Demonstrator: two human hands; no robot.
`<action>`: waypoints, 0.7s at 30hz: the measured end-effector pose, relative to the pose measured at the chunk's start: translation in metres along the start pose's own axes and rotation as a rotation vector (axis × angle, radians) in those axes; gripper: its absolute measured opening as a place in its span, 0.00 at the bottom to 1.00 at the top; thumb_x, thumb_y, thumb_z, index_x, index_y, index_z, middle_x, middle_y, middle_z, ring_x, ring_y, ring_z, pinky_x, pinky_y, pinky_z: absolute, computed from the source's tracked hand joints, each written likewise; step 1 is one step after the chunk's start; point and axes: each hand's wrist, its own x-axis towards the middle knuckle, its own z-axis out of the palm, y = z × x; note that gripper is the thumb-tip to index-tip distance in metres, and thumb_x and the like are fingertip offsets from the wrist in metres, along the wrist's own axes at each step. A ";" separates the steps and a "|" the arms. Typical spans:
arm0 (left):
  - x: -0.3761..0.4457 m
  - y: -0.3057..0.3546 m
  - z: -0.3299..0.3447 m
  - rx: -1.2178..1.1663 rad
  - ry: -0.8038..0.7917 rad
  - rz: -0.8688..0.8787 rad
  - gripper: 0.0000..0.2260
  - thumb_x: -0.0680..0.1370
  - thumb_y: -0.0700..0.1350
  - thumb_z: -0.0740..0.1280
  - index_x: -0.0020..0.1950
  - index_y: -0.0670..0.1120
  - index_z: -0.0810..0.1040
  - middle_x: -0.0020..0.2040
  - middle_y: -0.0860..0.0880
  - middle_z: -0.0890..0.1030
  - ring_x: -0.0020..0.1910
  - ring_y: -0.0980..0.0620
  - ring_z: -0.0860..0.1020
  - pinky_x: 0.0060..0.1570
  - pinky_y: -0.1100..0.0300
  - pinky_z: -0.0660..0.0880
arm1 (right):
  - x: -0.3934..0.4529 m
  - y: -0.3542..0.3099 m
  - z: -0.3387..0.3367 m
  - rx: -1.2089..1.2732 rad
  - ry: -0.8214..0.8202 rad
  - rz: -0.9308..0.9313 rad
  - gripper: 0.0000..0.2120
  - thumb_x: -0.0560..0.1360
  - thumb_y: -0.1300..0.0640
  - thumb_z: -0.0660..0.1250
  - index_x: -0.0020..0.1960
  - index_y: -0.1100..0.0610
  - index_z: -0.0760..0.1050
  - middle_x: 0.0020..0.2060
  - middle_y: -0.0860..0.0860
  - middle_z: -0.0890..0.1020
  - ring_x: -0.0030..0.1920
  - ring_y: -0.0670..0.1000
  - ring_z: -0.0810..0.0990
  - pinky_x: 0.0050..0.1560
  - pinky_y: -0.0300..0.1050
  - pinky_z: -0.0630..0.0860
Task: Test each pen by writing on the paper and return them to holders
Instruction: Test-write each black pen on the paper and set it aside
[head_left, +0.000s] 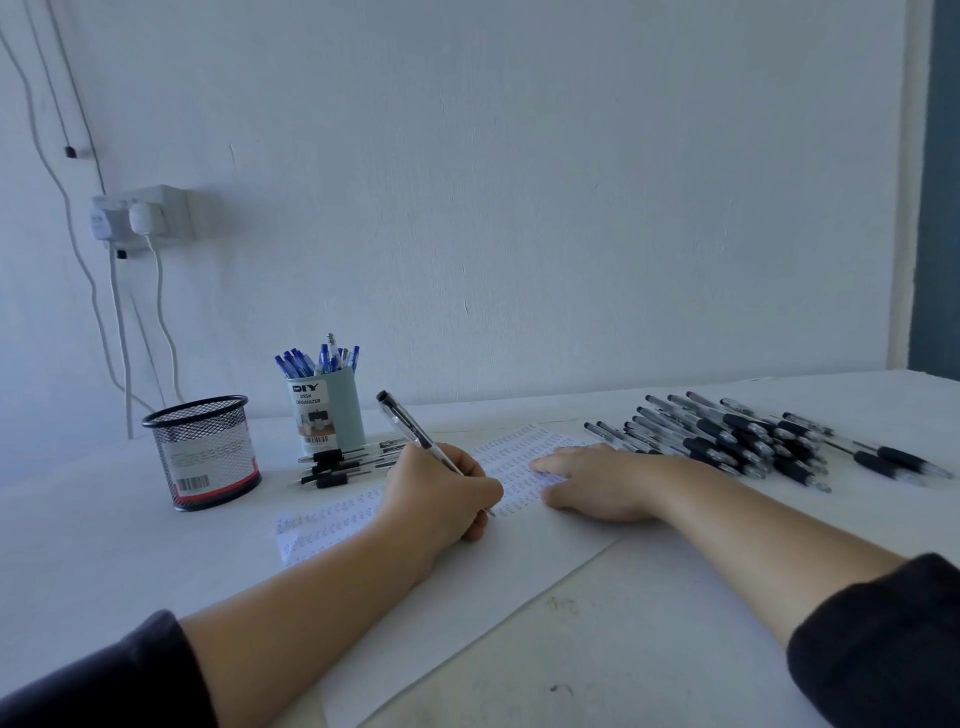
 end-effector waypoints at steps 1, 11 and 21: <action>0.000 0.000 0.000 0.003 0.001 0.000 0.04 0.68 0.31 0.67 0.34 0.38 0.76 0.24 0.44 0.75 0.20 0.52 0.73 0.26 0.63 0.73 | -0.001 0.000 0.000 0.002 0.000 -0.002 0.26 0.79 0.46 0.53 0.76 0.43 0.53 0.77 0.46 0.53 0.77 0.52 0.47 0.75 0.53 0.49; -0.001 0.001 0.000 0.018 -0.007 0.005 0.03 0.68 0.31 0.67 0.35 0.37 0.77 0.25 0.44 0.75 0.20 0.52 0.72 0.26 0.63 0.74 | -0.003 -0.002 -0.002 -0.001 -0.001 -0.004 0.25 0.80 0.47 0.53 0.76 0.44 0.56 0.77 0.48 0.54 0.77 0.52 0.48 0.74 0.55 0.50; -0.002 0.001 0.002 0.026 -0.027 0.036 0.04 0.68 0.31 0.67 0.34 0.38 0.77 0.24 0.45 0.75 0.20 0.52 0.73 0.25 0.64 0.73 | 0.000 0.000 0.000 -0.023 0.005 -0.003 0.26 0.79 0.46 0.53 0.76 0.43 0.54 0.77 0.47 0.53 0.77 0.53 0.48 0.75 0.56 0.50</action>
